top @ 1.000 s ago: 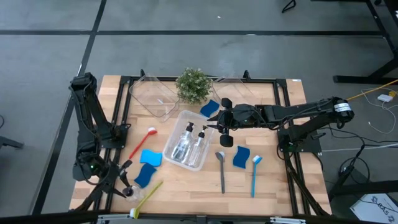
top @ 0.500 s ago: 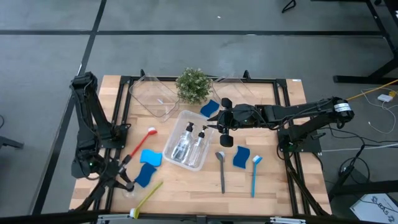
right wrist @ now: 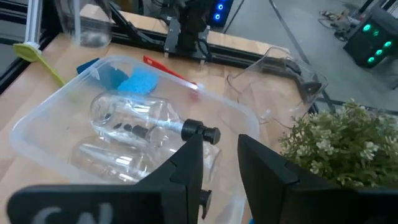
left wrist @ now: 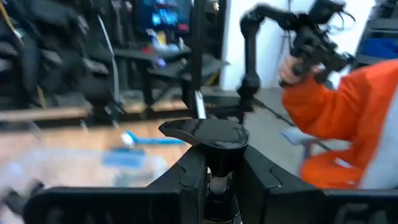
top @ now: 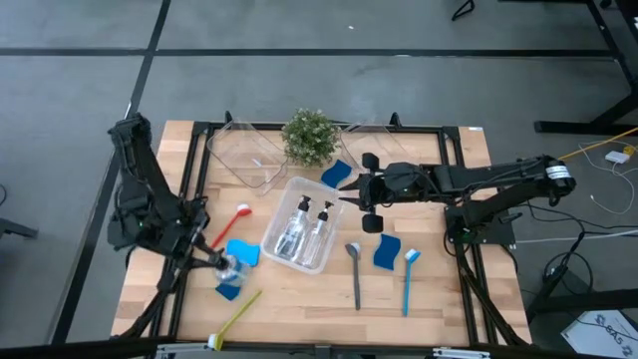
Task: Pick & Place Kitchen Sink Supplies
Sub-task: Put the liquid dispenser bottle into the white bin, then put the blue sponge into the right transparent bin
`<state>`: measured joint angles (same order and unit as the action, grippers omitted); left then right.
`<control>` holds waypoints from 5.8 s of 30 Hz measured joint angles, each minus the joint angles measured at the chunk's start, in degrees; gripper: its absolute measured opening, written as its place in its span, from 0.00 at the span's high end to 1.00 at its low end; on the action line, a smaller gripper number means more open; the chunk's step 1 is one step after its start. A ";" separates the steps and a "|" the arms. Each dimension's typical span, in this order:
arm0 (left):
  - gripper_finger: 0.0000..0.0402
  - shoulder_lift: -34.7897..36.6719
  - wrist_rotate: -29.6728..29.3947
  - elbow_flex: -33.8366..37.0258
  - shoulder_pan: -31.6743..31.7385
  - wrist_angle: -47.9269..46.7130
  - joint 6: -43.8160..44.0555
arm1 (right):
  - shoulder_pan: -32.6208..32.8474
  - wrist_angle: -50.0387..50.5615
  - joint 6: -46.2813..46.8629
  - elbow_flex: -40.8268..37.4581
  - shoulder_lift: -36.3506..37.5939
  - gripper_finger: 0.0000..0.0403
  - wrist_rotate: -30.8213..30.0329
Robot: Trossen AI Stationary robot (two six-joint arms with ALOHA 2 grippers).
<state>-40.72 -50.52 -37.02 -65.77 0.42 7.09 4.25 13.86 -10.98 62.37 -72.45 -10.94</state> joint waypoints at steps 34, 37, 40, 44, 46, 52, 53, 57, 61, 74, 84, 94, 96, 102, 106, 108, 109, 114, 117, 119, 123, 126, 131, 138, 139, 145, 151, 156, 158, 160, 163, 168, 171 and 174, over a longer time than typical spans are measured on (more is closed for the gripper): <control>0.89 -36.55 52.84 -26.69 65.63 3.70 32.26 | -9.73 22.34 -4.72 -0.02 8.97 0.75 -3.98; 0.91 -37.17 53.40 -28.66 66.56 -0.53 32.66 | -9.74 23.33 -4.72 -0.02 8.97 0.75 -3.96; 0.92 -37.04 53.44 -30.07 66.79 -4.73 32.69 | -9.73 24.51 -4.61 -0.01 8.97 0.75 -3.89; 0.93 -37.07 55.58 -30.34 66.74 -7.13 33.83 | -9.73 25.11 -4.46 0.00 8.97 0.75 -2.91; 0.92 -37.89 55.60 -30.46 66.85 -10.13 34.19 | -9.73 24.91 -4.39 0.00 8.97 0.75 -1.79; 0.92 -41.56 55.66 -30.33 67.97 -12.95 34.31 | -9.70 23.71 -3.30 0.00 8.86 0.75 -1.24; 0.91 -42.00 56.36 -30.35 68.12 -12.01 34.30 | -9.73 23.73 -3.07 -0.02 8.86 0.75 -1.25; 0.87 -42.66 59.99 -30.35 68.67 -11.23 32.32 | -9.70 23.75 -2.93 0.00 8.84 0.75 -1.25; 0.83 -42.66 59.37 -30.35 68.90 -11.23 29.44 | -9.70 23.75 -2.75 0.00 8.84 0.75 -0.96; 0.59 -42.66 60.96 -30.35 71.66 -14.53 22.21 | -9.70 24.43 -1.24 0.00 8.81 0.75 -0.90; 0.44 -42.61 63.84 -30.33 70.35 -19.23 22.10 | -9.68 24.88 0.67 0.00 8.81 0.75 -0.91; 0.44 -41.58 72.29 -30.33 70.86 -20.33 22.12 | -9.70 24.33 0.31 -4.57 8.79 0.75 -1.01; 0.44 -41.47 72.28 -30.33 70.81 -19.84 22.12 | -9.69 23.33 0.67 -5.41 8.79 0.75 -1.03; 0.44 -41.21 72.11 -30.33 70.83 -20.34 22.17 | -9.68 22.30 4.18 -5.73 8.79 0.75 -1.02; 0.44 -41.21 72.12 -30.33 70.46 -20.56 22.21 | -9.69 21.03 7.71 -5.73 8.79 0.75 -1.03; 0.44 -41.21 72.13 -30.33 70.31 -20.56 22.32 | -9.68 20.73 7.88 -5.73 8.79 0.75 -1.03; 0.44 -41.21 72.17 -30.33 70.27 -20.56 22.45 | -9.68 20.70 7.96 -5.73 8.79 0.75 -1.03; 0.44 -41.21 72.17 -30.33 70.26 -20.52 25.99 | -9.68 20.71 11.14 -5.73 8.79 0.75 -0.92; 0.44 -41.21 72.17 -30.33 69.88 -20.51 22.35 | -9.70 20.71 14.59 -5.73 8.79 0.75 -0.88; 0.44 -41.21 72.15 -30.33 69.08 -20.41 17.49 | -9.68 20.71 15.64 -5.73 8.79 0.75 -0.87; 0.44 -41.21 70.20 -30.33 66.88 -19.97 11.80 | -9.68 20.71 18.06 -5.73 8.79 0.75 -0.88; 0.44 -40.78 64.40 -30.31 64.63 -20.12 8.83 | -9.68 20.71 19.95 -5.73 8.79 0.75 -0.87; 0.44 -37.98 58.77 -30.31 61.18 -20.24 5.69 | -9.64 20.71 21.70 -5.73 8.79 0.75 -0.87; 0.44 -29.67 59.32 -22.69 59.77 -13.66 4.09 | -9.62 20.73 21.51 -5.73 8.77 0.75 -0.92; 0.44 -28.12 59.32 -20.54 59.80 -11.81 4.09 | -9.62 20.73 21.51 -5.73 8.77 0.75 -0.94; 0.44 -17.33 60.37 -7.66 60.41 -0.02 4.31 | -9.62 20.73 22.10 -5.73 8.68 0.75 -0.96; 0.44 -6.70 60.70 2.82 60.36 6.81 6.92 | -9.62 20.05 22.38 -5.73 8.66 0.75 -1.03; 0.44 1.04 60.69 9.11 60.36 9.36 7.37 | -9.62 19.18 22.36 -5.73 8.66 0.75 -1.03; 0.44 3.85 60.67 11.05 60.36 9.48 7.40 | -9.62 18.93 22.36 -5.73 8.64 0.75 -1.03; 0.44 6.46 60.56 12.68 60.36 9.59 7.65 | -9.62 18.73 22.36 -5.73 8.64 0.75 -1.03; 0.44 10.11 60.50 14.92 60.36 10.07 7.64 | -9.62 18.53 22.36 -5.73 8.53 0.75 -1.03; 0.44 15.84 60.48 19.07 60.36 10.24 7.65 | -9.62 18.50 22.58 -5.73 8.24 0.75 -1.03; 0.44 19.22 60.03 21.36 60.36 10.21 7.77 | -9.62 17.83 22.58 -5.73 8.24 0.75 -1.03; 0.44 22.01 59.03 23.42 60.36 11.36 8.17 | -9.62 17.11 22.58 -5.73 8.24 0.75 -1.03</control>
<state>-18.70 8.51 -13.60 -5.41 11.78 15.26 -5.37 30.96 11.60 56.64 -64.20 -11.97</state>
